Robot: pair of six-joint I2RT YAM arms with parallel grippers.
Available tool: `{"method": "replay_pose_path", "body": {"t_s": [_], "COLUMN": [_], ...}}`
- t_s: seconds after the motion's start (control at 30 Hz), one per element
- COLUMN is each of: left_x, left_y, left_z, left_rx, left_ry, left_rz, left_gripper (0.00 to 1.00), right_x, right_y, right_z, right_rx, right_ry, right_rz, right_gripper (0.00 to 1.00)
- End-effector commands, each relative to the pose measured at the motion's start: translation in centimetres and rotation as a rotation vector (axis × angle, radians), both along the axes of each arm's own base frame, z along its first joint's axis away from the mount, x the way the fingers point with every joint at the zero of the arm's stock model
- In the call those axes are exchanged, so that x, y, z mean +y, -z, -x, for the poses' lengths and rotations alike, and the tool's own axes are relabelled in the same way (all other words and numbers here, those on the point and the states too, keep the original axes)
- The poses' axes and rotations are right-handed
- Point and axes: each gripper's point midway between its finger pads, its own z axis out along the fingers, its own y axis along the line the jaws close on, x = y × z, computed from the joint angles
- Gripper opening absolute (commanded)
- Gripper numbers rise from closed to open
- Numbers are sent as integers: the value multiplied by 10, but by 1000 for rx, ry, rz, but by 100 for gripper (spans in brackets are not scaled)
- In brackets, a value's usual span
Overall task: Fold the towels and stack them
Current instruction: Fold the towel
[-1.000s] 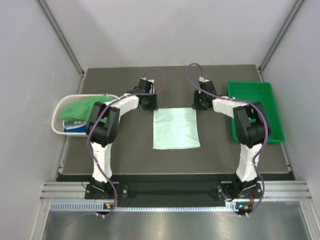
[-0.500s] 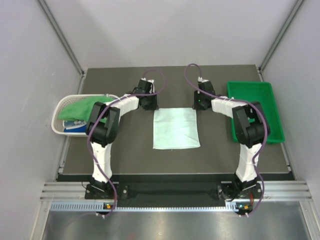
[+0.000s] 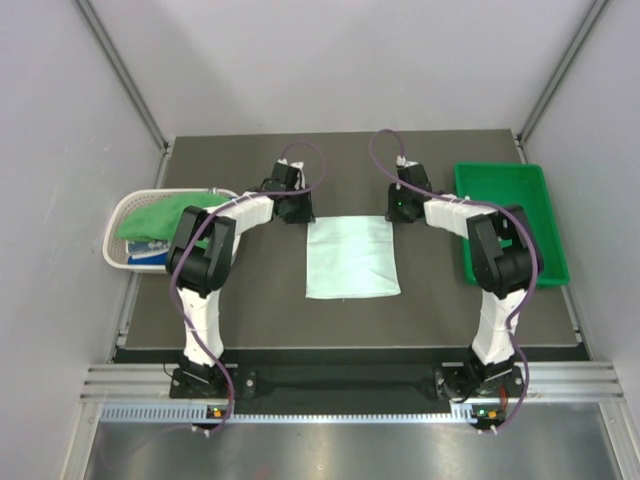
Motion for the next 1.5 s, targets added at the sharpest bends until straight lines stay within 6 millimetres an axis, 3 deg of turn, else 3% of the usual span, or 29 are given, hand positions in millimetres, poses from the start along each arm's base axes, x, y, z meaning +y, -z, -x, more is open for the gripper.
{"method": "replay_pose_path", "body": {"t_s": [0.0, 0.33, 0.53, 0.7, 0.93, 1.13, 1.3, 1.47], "left_x": [12, 8, 7, 7, -4, -14, -15, -12], "left_y": [8, 24, 31, 24, -11, -55, -83, -94], "left_z": [14, 21, 17, 3, -42, -73, -75, -59], "left_rx": [53, 101, 101, 32, -139, -262, -315, -334], "left_ry": [-13, -6, -20, -43, -70, -75, -73, -64], "left_rz": [-28, -8, -5, 0, 70, 140, 186, 207], "left_gripper": [37, 33, 15, 4, 0, 0, 0, 0], "right_x": [4, 12, 14, 14, 14, 4, -3, -6], "right_y": [-16, -16, -11, -13, -31, -71, -98, -101], "right_z": [3, 1, 1, -7, -31, -55, -53, -37], "right_rx": [-31, -27, -16, -34, -131, -255, -328, -331], "right_ry": [-22, -40, -41, -40, -21, 10, 23, 15], "right_rz": [-5, -13, 0, 5, -28, -68, -85, -97], "right_gripper": [30, 26, 17, 8, 4, 3, 3, 3]}}
